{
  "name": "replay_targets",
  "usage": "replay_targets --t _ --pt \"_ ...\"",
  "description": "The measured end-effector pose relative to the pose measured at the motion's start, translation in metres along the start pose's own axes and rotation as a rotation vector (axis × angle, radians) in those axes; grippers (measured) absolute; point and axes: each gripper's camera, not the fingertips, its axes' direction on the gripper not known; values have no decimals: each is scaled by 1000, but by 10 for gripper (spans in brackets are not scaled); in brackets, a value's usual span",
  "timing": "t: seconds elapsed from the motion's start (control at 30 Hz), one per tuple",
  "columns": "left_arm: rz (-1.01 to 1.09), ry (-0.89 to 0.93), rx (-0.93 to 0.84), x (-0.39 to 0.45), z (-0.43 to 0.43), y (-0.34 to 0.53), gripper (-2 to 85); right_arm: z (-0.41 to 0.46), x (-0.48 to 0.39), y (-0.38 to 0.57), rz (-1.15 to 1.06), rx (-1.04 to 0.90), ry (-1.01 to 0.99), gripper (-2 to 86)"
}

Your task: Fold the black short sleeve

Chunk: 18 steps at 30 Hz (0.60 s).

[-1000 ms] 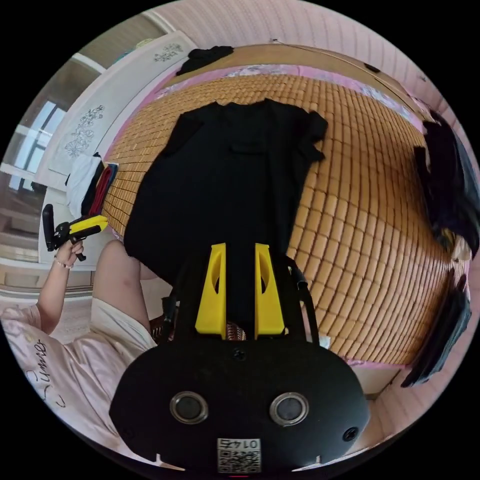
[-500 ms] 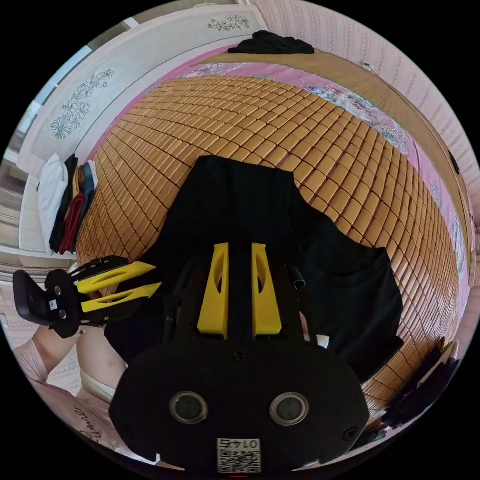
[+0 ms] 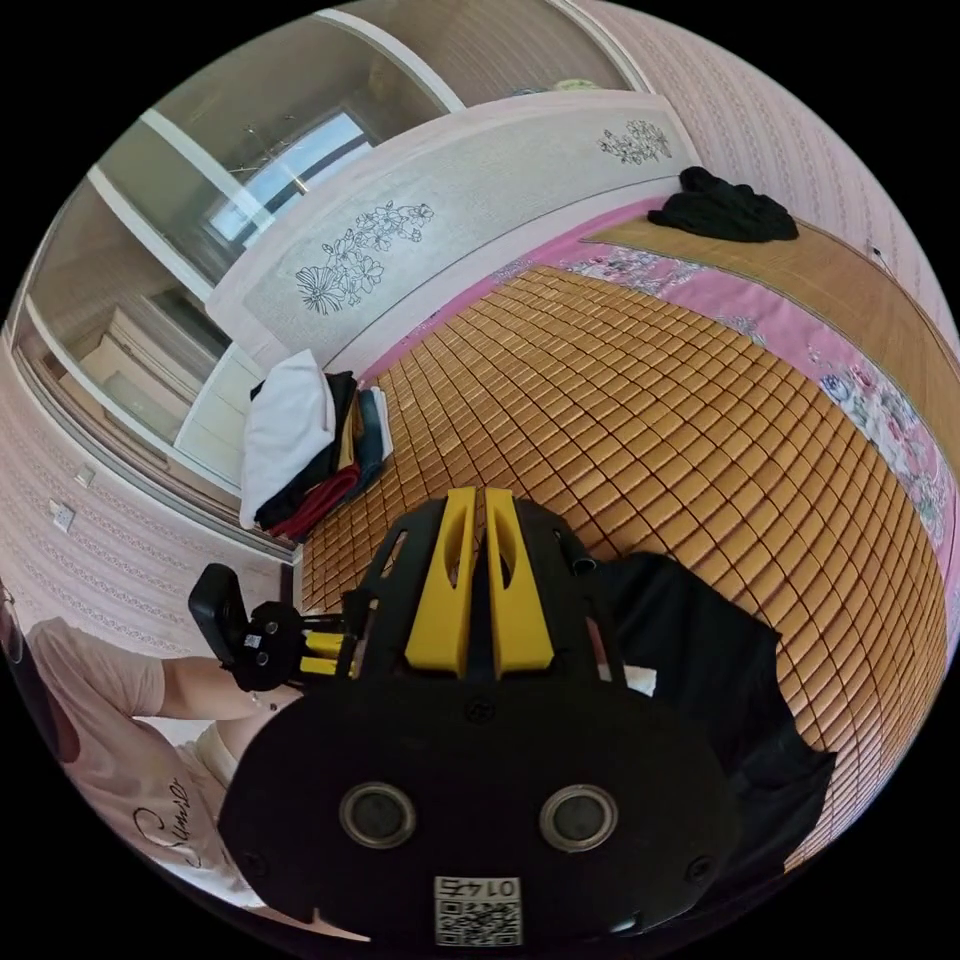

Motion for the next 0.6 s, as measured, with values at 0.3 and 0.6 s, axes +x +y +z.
replay_targets --t 0.3,0.6 --pt "56 26 -26 4 21 -7 -5 47 -15 11 -36 -265 318 -1" --pt "69 -81 -131 7 84 -37 -10 82 -14 16 10 -274 377 -8"
